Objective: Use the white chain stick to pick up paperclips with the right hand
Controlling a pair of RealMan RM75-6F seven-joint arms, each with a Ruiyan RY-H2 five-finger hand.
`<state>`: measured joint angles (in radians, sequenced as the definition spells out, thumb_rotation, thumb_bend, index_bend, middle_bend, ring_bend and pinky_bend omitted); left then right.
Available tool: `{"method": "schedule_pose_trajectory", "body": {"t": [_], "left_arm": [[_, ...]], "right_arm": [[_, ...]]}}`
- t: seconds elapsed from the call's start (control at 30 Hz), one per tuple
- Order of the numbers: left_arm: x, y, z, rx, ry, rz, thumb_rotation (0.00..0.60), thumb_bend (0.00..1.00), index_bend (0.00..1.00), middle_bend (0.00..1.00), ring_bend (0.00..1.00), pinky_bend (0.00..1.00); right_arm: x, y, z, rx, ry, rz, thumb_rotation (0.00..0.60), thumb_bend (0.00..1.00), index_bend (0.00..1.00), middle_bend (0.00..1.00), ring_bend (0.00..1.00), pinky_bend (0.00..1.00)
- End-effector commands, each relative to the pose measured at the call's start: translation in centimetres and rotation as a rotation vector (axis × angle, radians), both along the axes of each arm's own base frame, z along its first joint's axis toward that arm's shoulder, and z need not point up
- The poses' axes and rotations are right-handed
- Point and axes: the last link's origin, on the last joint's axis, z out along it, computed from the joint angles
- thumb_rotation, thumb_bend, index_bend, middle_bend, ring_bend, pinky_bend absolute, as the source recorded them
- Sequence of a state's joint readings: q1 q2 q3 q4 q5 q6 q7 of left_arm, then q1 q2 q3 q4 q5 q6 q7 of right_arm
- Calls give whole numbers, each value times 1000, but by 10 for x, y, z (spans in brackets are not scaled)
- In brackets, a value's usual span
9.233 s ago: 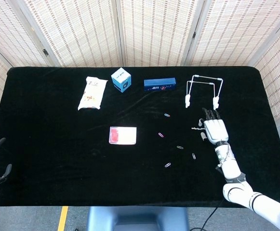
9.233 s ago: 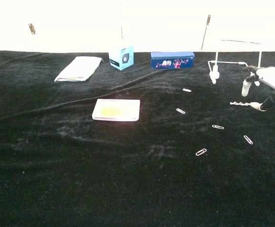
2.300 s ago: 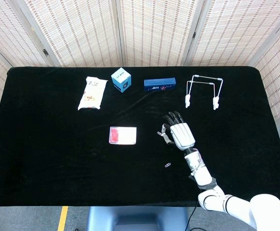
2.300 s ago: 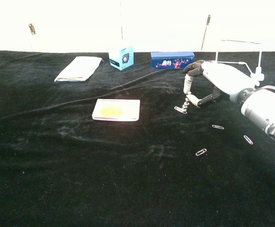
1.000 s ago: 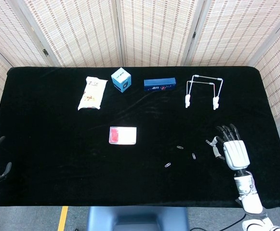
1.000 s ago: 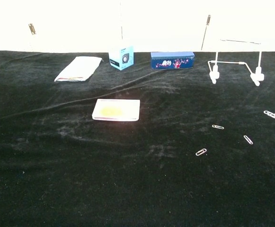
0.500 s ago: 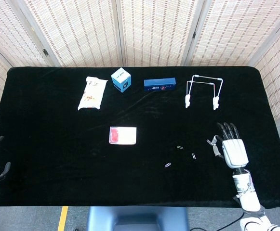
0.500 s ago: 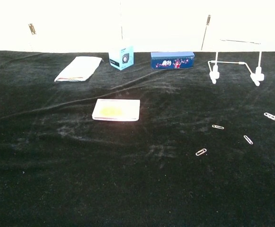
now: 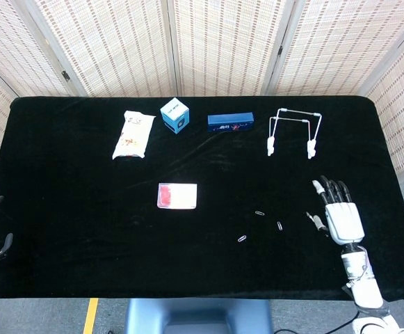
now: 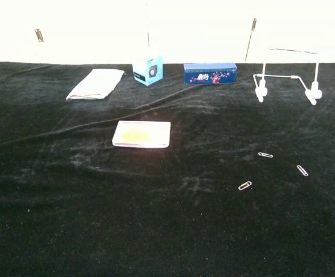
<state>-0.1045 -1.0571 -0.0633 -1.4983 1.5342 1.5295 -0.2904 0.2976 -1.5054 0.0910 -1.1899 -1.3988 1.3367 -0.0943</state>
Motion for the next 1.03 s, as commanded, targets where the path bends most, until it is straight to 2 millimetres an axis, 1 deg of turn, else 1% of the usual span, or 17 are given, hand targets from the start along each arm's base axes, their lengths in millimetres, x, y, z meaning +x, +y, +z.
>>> {"method": "schedule_pose_trajectory", "body": {"t": [0.03,0.33,0.43,0.5,0.6,0.77,0.83,0.93,1.03], "left_arm": [[0,0,0,0,0,0,600,519,0,0,0,4],[0,0,-1,-1,4,1,600,519,0,0,0,4],[0,0,-1,-4,7,1,600,519,0,0,0,4],[0,1,-2,-7,11,3,600,519,0,0,0,4],[0,2,-4,-12,20,6,600,519,0,0,0,4],[2,3,-10,-23,41,7,600,520,0,0,0,4],[3,4,-12,-25,49,13,600,520,0,0,0,4],[4,5,-15,-26,59,15,600,519,0,0,0,4],[5,5,-18,-32,71,17,600,519,0,0,0,4]], "right_arm": [[0,1,5,-15,-20,-4,600,355,0,0,0,0],[-2,2,17,-47,-76,-4,600,355,0,0,0,0],[-2,5,23,-41,-72,-16,600,355,0,0,0,0],[-1,11,29,-26,-54,-37,600,356,0,0,0,0],[0,28,45,6,13,-96,600,356,0,0,0,0],[-3,49,59,12,3,-141,600,355,0,0,0,0],[-6,53,62,10,12,-140,600,355,0,0,0,0],[-4,53,64,9,4,-124,600,355,0,0,0,0],[-5,53,62,26,17,-124,600,354,0,0,0,0]]}}
